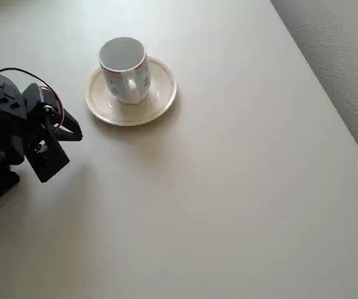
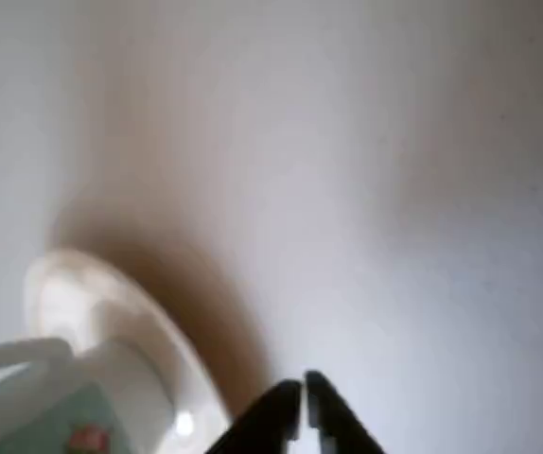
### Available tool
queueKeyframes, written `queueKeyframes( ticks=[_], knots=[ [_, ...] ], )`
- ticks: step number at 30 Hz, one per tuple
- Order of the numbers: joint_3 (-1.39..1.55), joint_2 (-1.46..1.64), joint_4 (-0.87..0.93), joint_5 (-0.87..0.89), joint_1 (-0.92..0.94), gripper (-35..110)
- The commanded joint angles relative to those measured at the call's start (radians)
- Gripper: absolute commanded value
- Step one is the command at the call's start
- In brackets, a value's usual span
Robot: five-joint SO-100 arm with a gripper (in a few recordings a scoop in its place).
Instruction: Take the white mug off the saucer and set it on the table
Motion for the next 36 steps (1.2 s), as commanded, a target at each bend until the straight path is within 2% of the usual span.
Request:
queueKeyframes(
  ticks=[1,11,12,13,15,18,20,25,28,31,36],
  knots=[
    [0.002,0.002,0.0,-0.017,-0.011,0],
    [0.003,0.002,-0.017,-0.032,-0.015,4],
    [0.011,0.002,-0.063,-0.218,-0.002,4],
    [0.012,0.002,-0.118,-0.239,0.044,5],
    [-0.032,0.0,-0.14,-0.222,0.132,16],
    [-0.193,-0.02,-0.061,-0.339,0.075,23],
    [-0.41,-0.16,0.031,-0.325,-0.025,25],
    [-1.077,-0.77,0.301,-0.123,-0.209,25],
    [-1.359,-1.022,0.431,-0.037,-0.311,25],
    [-1.483,-1.181,0.451,0.006,-0.368,25],
    [-1.494,-1.416,0.39,0.005,-0.379,24]
  ],
)
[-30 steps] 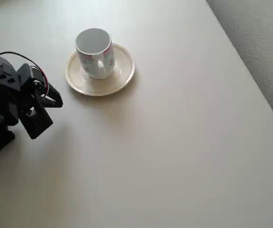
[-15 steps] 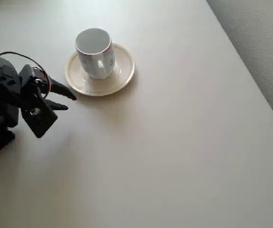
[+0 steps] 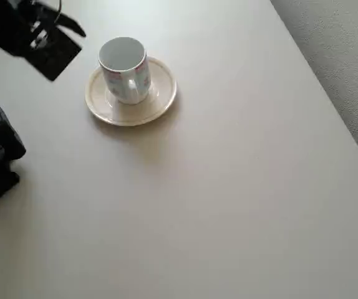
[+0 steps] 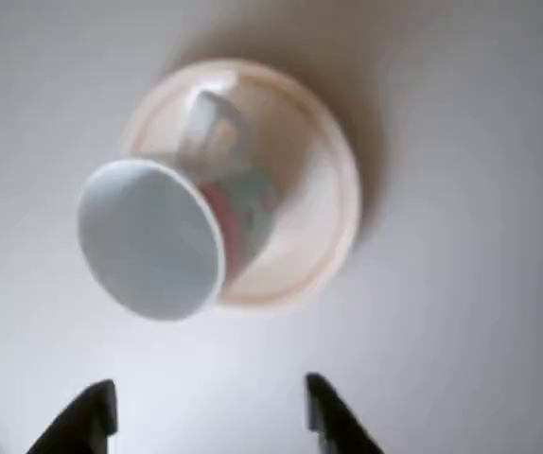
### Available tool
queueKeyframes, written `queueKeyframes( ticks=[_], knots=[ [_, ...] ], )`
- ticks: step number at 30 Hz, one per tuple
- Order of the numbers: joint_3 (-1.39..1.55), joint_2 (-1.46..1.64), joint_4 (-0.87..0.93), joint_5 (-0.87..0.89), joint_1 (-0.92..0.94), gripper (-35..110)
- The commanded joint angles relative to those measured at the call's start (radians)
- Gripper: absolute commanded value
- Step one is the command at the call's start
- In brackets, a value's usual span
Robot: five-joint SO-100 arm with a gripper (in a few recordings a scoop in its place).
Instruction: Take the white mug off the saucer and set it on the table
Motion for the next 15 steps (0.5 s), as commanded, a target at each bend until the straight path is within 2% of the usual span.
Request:
queueKeyframes(
  ticks=[1,15],
  knots=[
    [-0.133,-0.265,-0.031,0.018,-0.02,24],
    [0.152,-0.41,-0.337,0.002,-0.002,24]
  ],
)
